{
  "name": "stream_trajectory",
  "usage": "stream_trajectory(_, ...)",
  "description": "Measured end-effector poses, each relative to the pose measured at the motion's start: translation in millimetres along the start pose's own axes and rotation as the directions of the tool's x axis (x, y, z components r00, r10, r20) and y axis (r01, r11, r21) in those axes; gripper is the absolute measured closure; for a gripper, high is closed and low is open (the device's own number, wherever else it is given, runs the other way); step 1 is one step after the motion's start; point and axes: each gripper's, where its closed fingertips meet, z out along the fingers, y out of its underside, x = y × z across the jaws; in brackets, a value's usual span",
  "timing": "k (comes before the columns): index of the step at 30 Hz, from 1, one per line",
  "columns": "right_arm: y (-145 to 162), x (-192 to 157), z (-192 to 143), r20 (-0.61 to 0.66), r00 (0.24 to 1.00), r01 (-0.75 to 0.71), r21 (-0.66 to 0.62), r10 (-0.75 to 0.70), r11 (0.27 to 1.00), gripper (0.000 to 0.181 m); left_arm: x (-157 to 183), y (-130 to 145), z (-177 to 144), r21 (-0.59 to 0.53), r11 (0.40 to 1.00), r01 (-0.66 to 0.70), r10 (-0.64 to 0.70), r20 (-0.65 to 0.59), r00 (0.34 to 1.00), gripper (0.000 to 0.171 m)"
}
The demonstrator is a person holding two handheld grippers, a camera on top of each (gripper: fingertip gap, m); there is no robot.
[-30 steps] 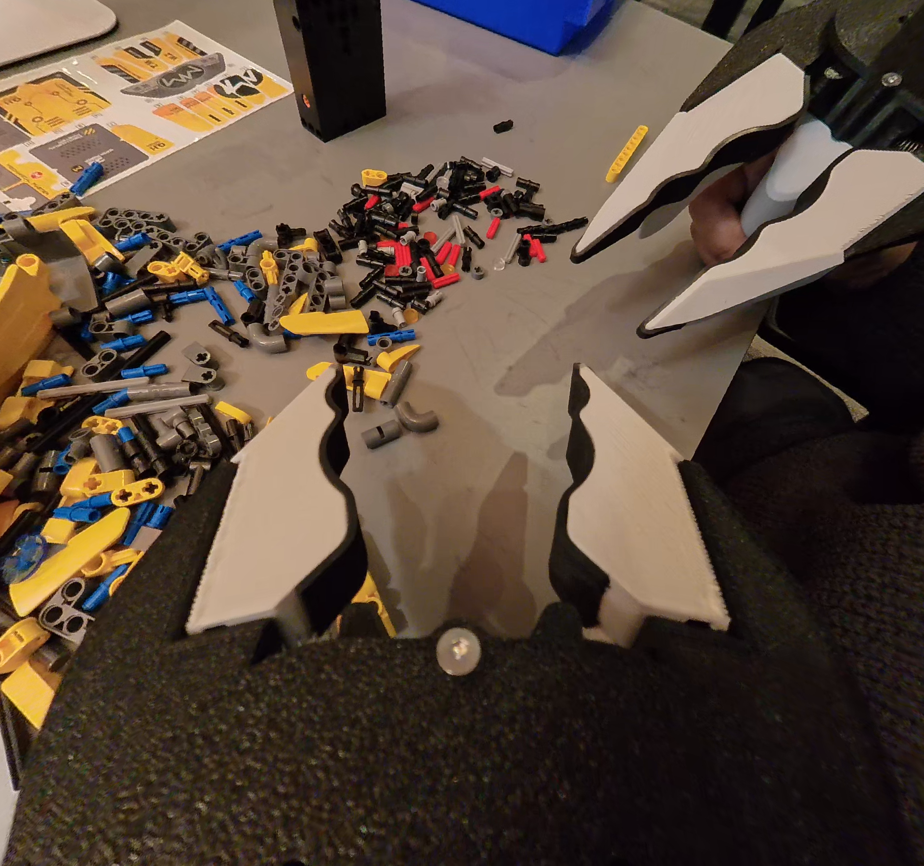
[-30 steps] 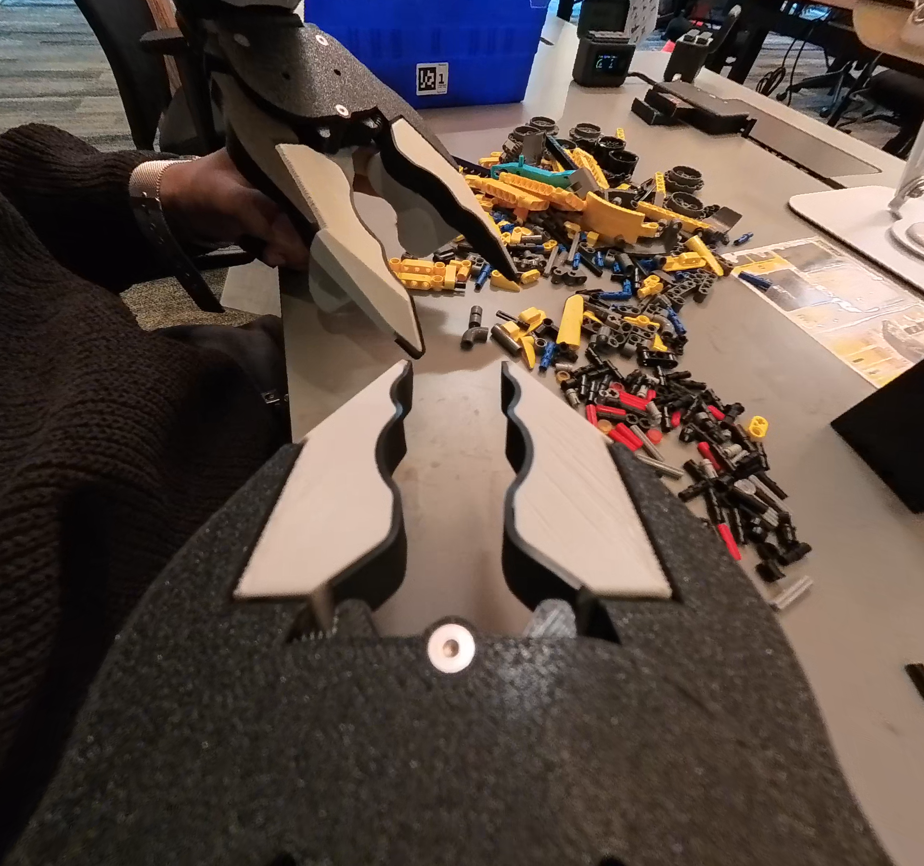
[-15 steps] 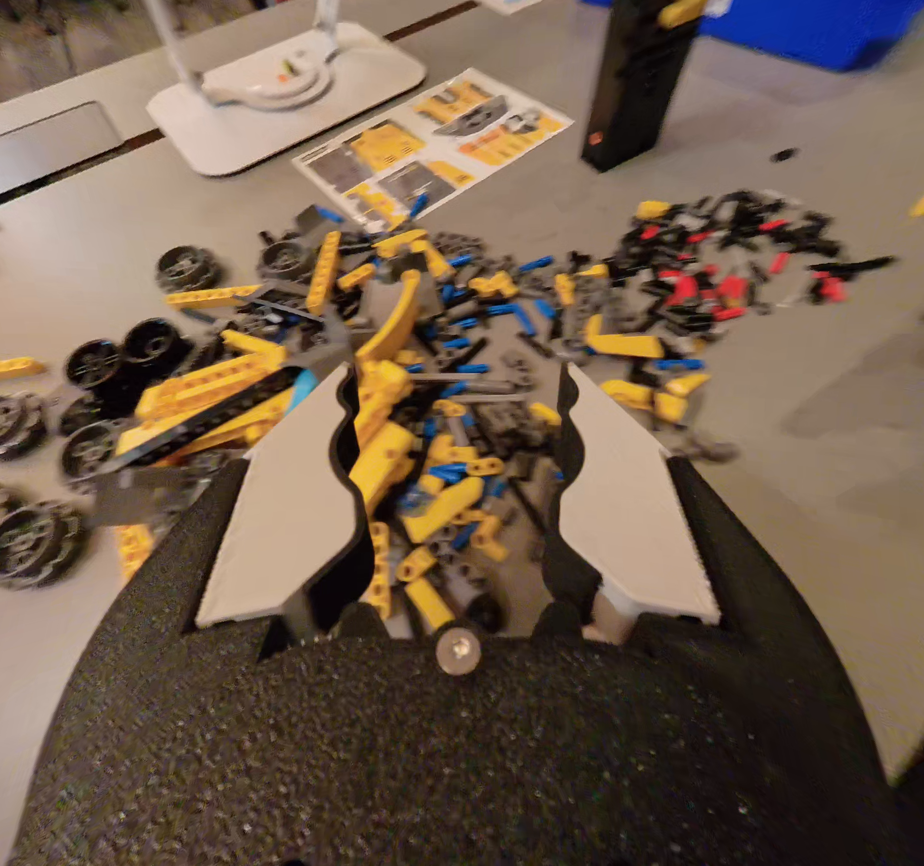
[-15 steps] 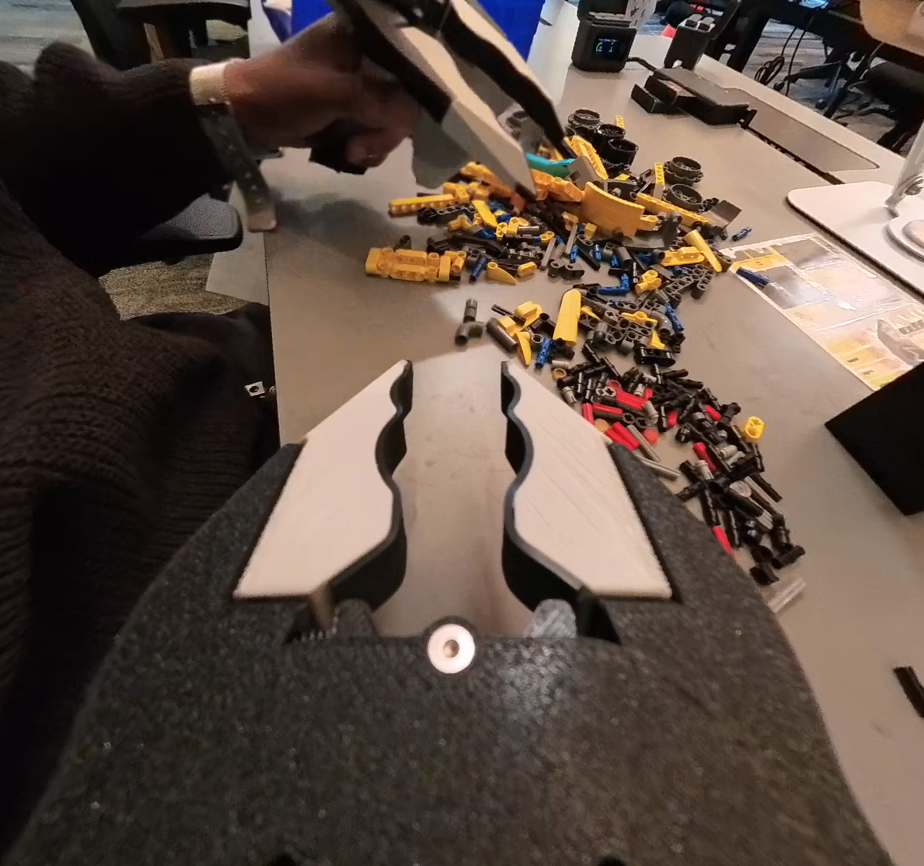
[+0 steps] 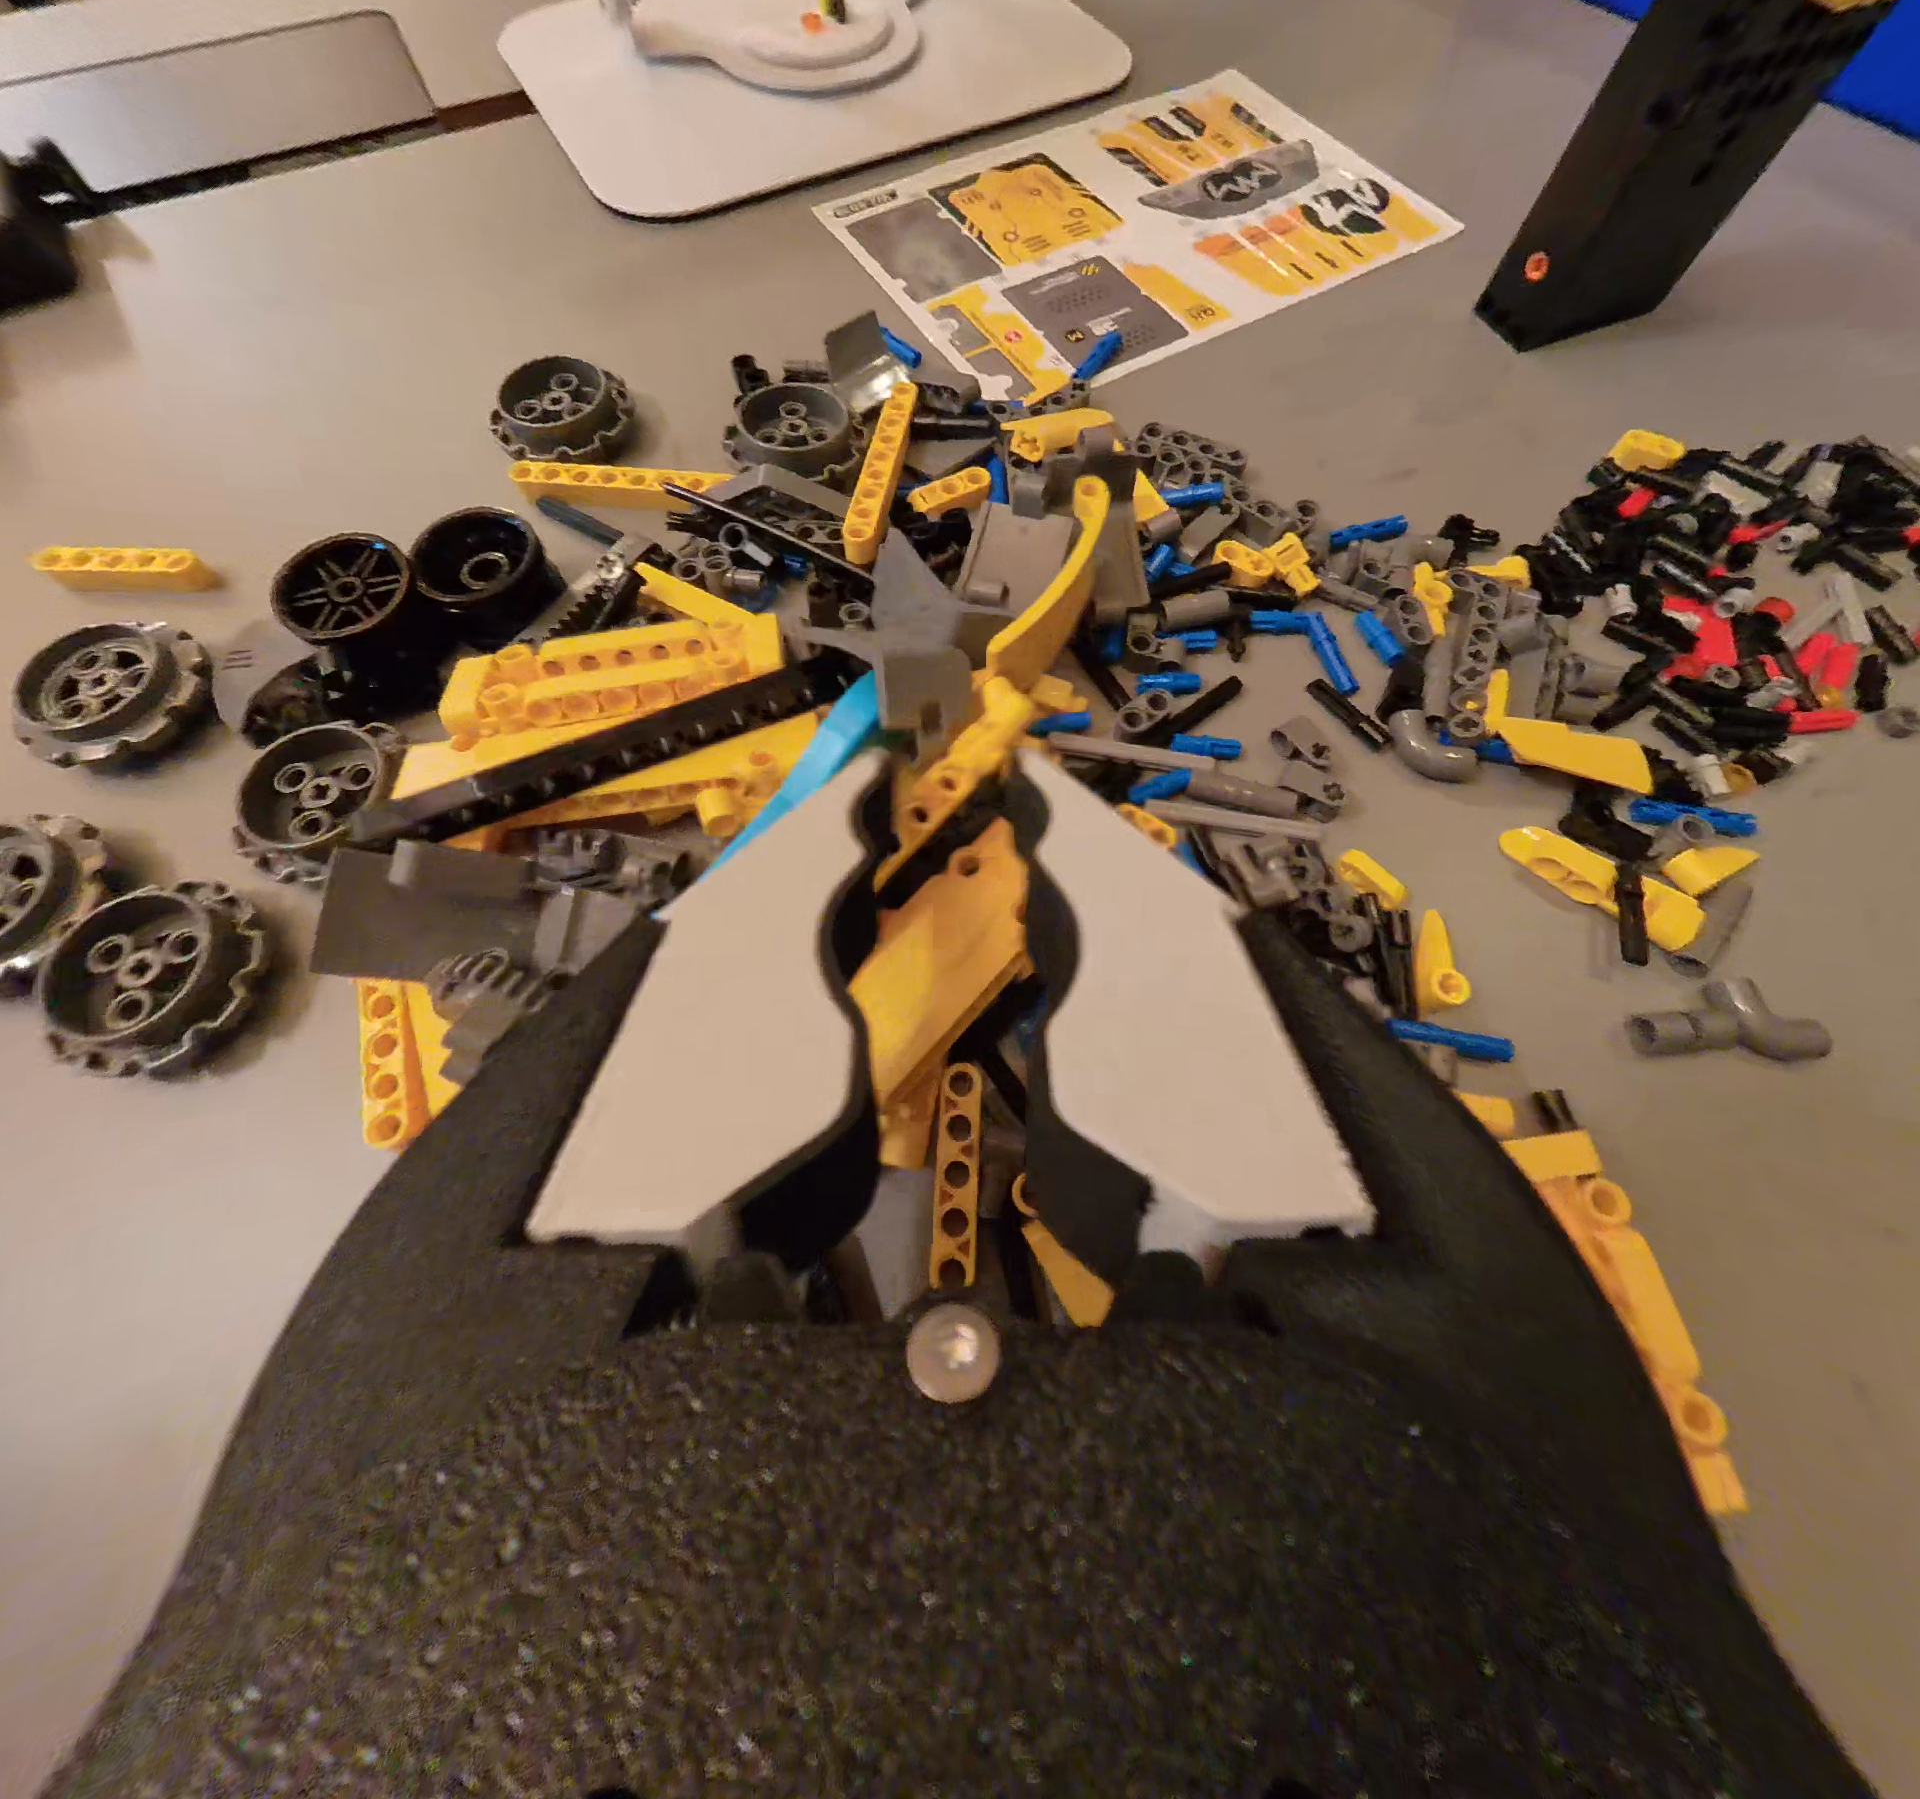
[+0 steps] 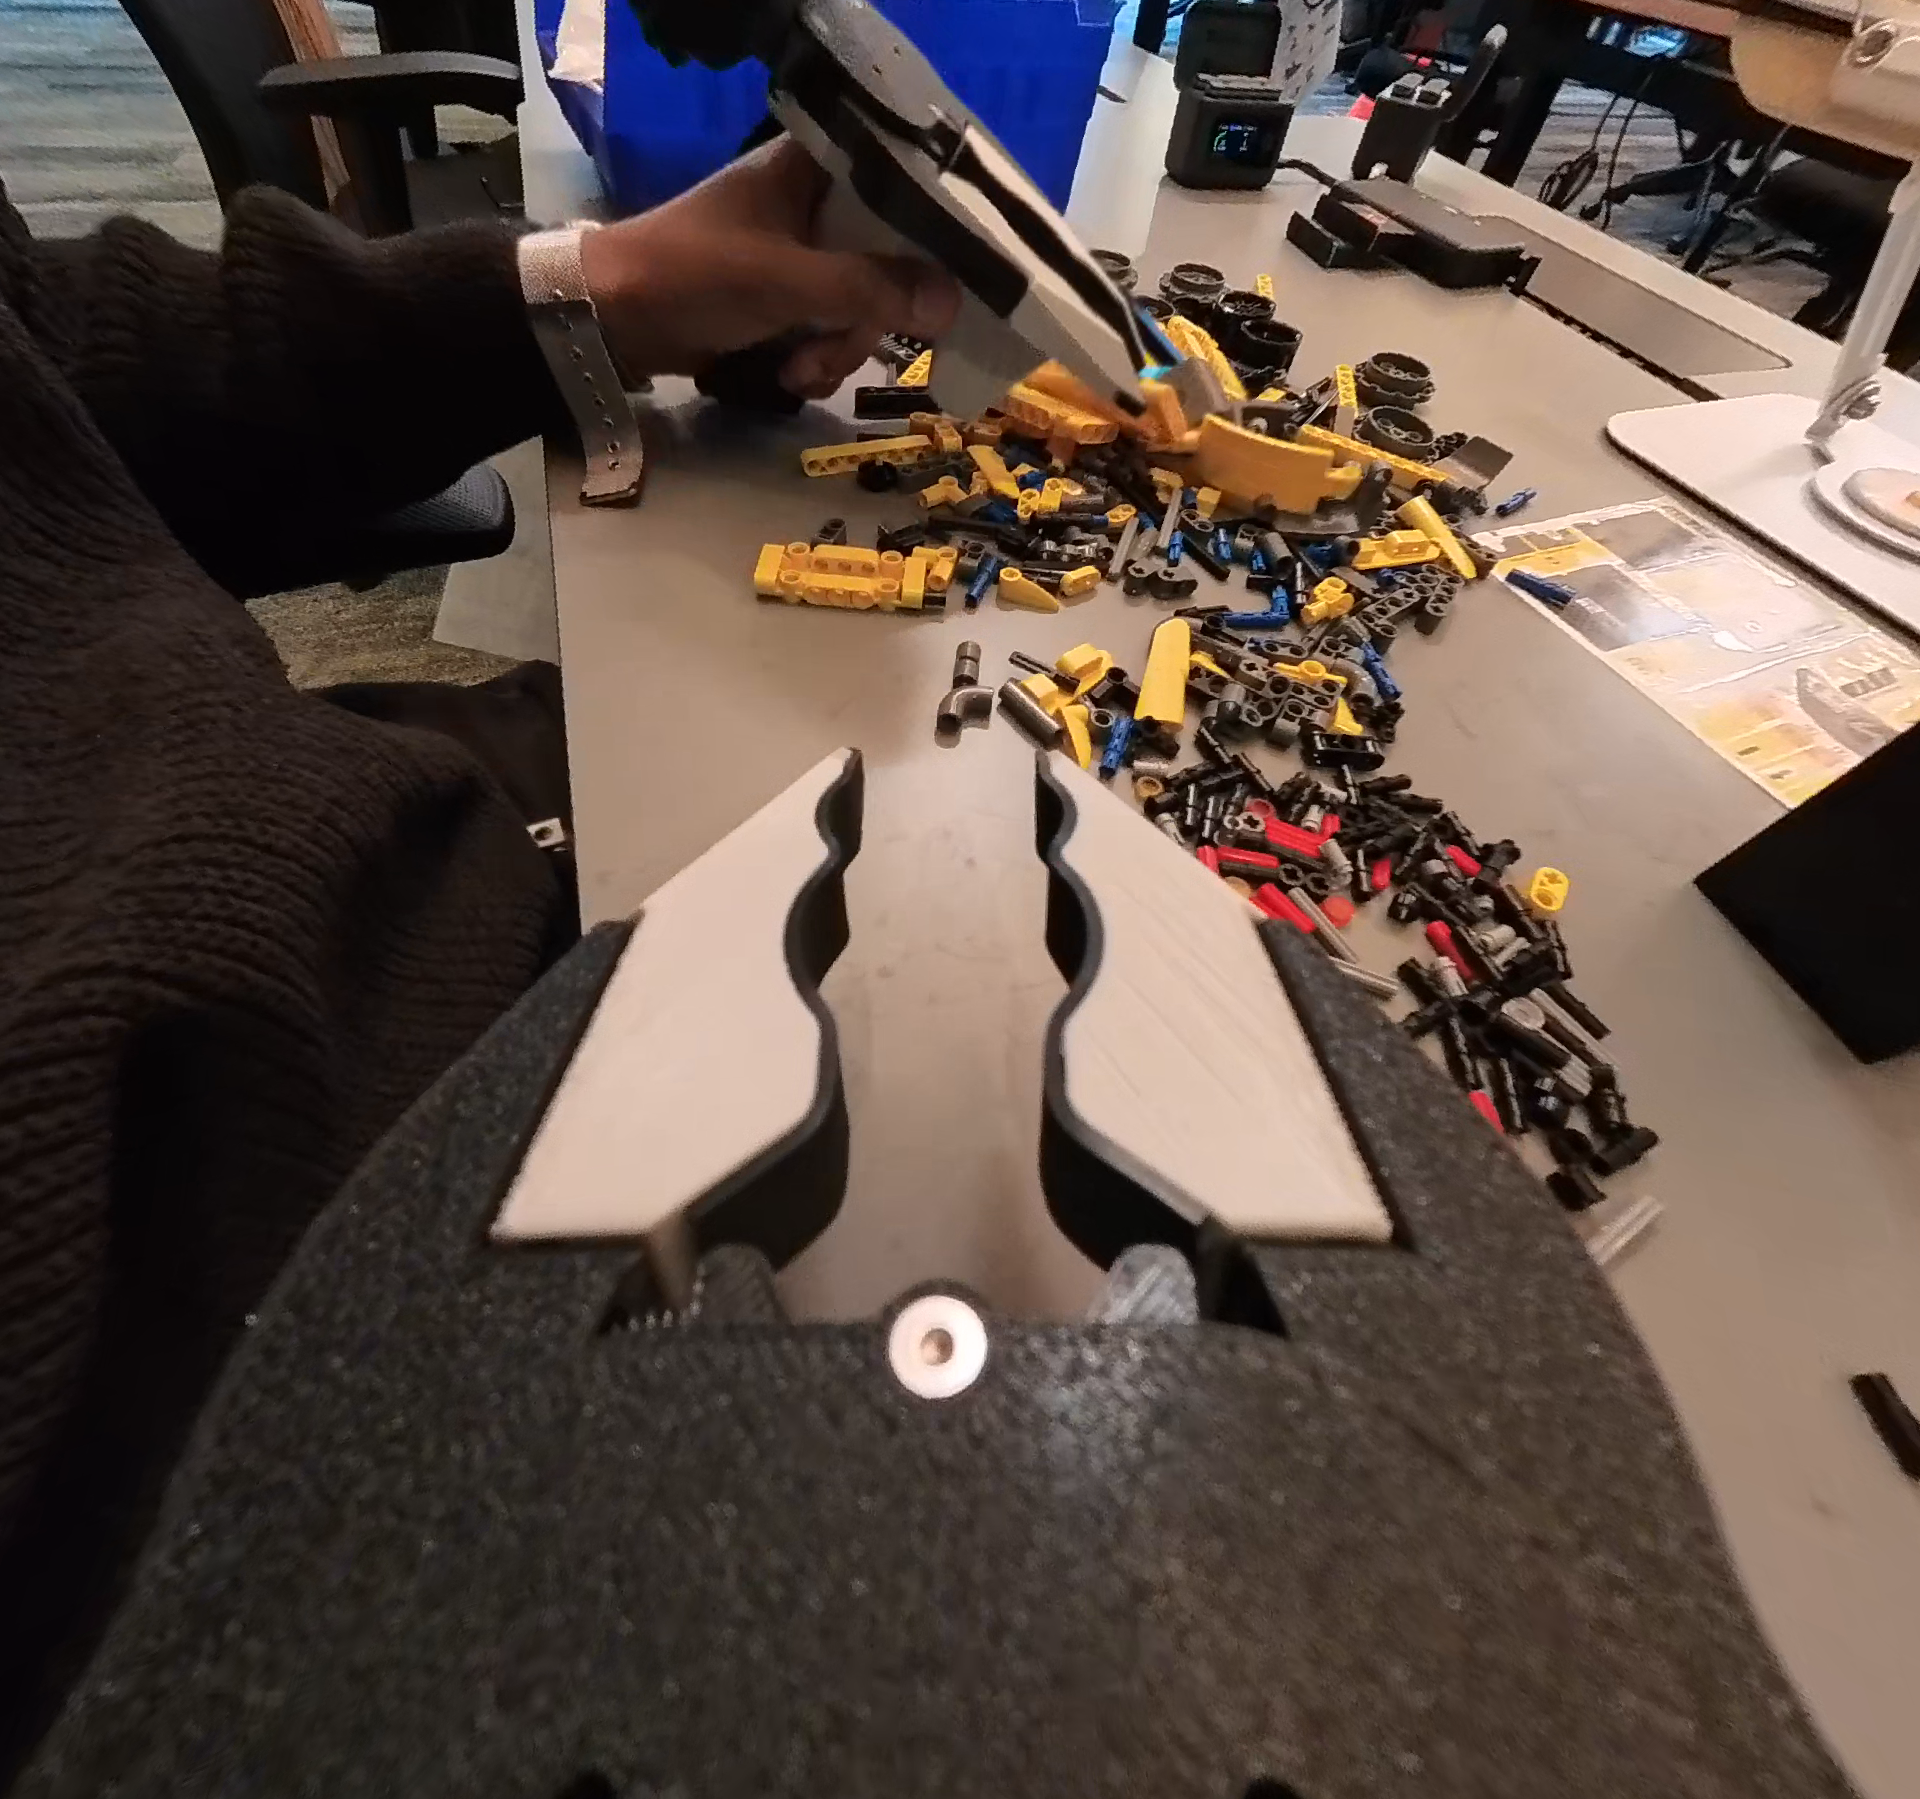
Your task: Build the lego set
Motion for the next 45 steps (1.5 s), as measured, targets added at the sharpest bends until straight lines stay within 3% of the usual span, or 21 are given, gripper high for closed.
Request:
stream_trajectory(7,-2,4,0,-0.012,1.000,-0.007,0.012,0.008,1.000,0.149,-10,-11,-10,0.090,0.996,0.021,-0.026,0.047,0.999,0.161)
stream_trajectory(14,1,3,2,-0.022,1.000,0.009,-0.009,-0.009,1.000,0.150,-25,-10,-21,0.102,0.993,0.060,-0.068,0.077,0.995,0.163)
stream_trajectory(19,-3,6,-1,-0.026,1.000,-0.011,0.023,0.012,1.000,0.150,-55,-6,-38,0.120,0.987,0.105,-0.120,0.131,0.984,0.163)
stream_trajectory(29,-4,12,1,-0.043,0.999,-0.018,0.030,0.019,0.999,0.152,-75,-8,-51,0.210,0.915,0.344,-0.346,-0.030,0.938,0.162)
stream_trajectory(34,-4,12,2,-0.047,0.999,-0.015,0.023,0.016,1.000,0.152,-64,-18,-56,0.236,0.855,0.461,-0.416,-0.219,0.883,0.162)
stream_trajectory(45,-5,13,1,-0.054,0.998,-0.011,0.034,0.013,0.999,0.153,-46,-15,-52,0.179,0.894,0.411,-0.358,-0.266,0.895,0.161)
